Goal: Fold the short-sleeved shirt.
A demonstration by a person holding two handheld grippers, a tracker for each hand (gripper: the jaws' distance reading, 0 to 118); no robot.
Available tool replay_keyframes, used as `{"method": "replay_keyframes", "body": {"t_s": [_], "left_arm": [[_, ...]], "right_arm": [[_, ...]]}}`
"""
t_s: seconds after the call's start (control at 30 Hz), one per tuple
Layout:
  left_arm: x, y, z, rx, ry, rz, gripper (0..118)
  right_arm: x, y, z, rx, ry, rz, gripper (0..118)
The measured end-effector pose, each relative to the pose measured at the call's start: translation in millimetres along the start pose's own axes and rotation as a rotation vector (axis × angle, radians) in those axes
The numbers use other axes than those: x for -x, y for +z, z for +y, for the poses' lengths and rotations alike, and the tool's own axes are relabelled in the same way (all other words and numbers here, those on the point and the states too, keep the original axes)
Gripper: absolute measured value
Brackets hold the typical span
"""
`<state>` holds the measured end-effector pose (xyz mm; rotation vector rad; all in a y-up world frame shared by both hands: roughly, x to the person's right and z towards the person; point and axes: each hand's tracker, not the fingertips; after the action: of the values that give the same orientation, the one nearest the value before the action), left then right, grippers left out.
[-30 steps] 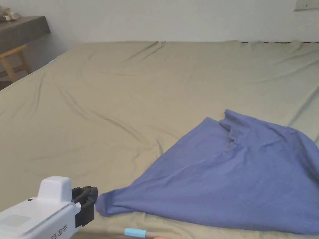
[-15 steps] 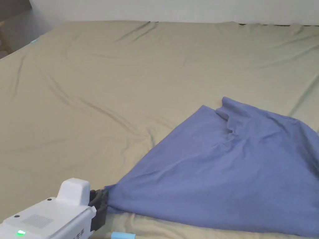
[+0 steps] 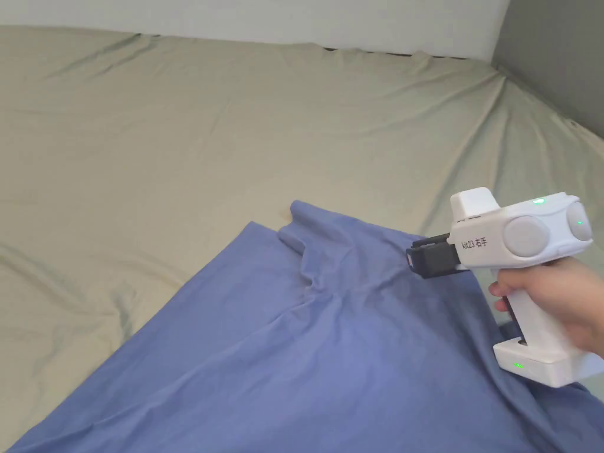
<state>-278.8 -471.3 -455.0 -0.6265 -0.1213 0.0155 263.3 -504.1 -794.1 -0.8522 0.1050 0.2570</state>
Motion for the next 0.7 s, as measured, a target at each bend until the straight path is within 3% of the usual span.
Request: {"method": "replay_keyframes", "body": {"t_s": [0.03,0.1,0.13,0.17,0.2,0.23,0.27,0.33,0.37,0.5,0.7], "left_arm": [[0,-2,0,0.013,0.001,-0.001,2],[0,-3,0,0.025,-0.006,0.000,2],[2,-4,2,0.027,-0.010,0.001,2],[2,-4,4,0.028,-0.013,0.001,2],[2,-4,6,0.027,-0.015,0.000,2],[1,-2,9,0.018,-0.018,-0.001,2],[2,0,13,0.003,-0.021,-0.001,2],[1,8,25,-0.029,-0.016,-0.006,2],[3,14,33,-0.057,-0.014,-0.010,2],[7,40,75,-0.130,-0.005,0.005,2],[20,93,172,-0.315,0.022,0.065,2]], "right_arm": [[3,-10,-3,0.023,-0.019,-0.021,101],[-3,-16,-11,0.036,-0.076,0.109,85],[-9,-5,-12,-0.060,-0.108,0.112,78],[-6,5,-15,-0.067,-0.118,0.142,59],[-7,10,-18,-0.063,-0.131,0.176,7],[-2,19,-22,-0.056,-0.111,0.129,1],[2,29,-24,-0.059,-0.061,0.091,1],[11,59,-24,-0.083,-0.011,0.125,1],[10,80,-23,-0.119,-0.025,0.086,1],[-1,175,-7,-0.298,-0.097,0.094,1],[-43,341,21,-0.529,-0.089,0.027,1]]}}
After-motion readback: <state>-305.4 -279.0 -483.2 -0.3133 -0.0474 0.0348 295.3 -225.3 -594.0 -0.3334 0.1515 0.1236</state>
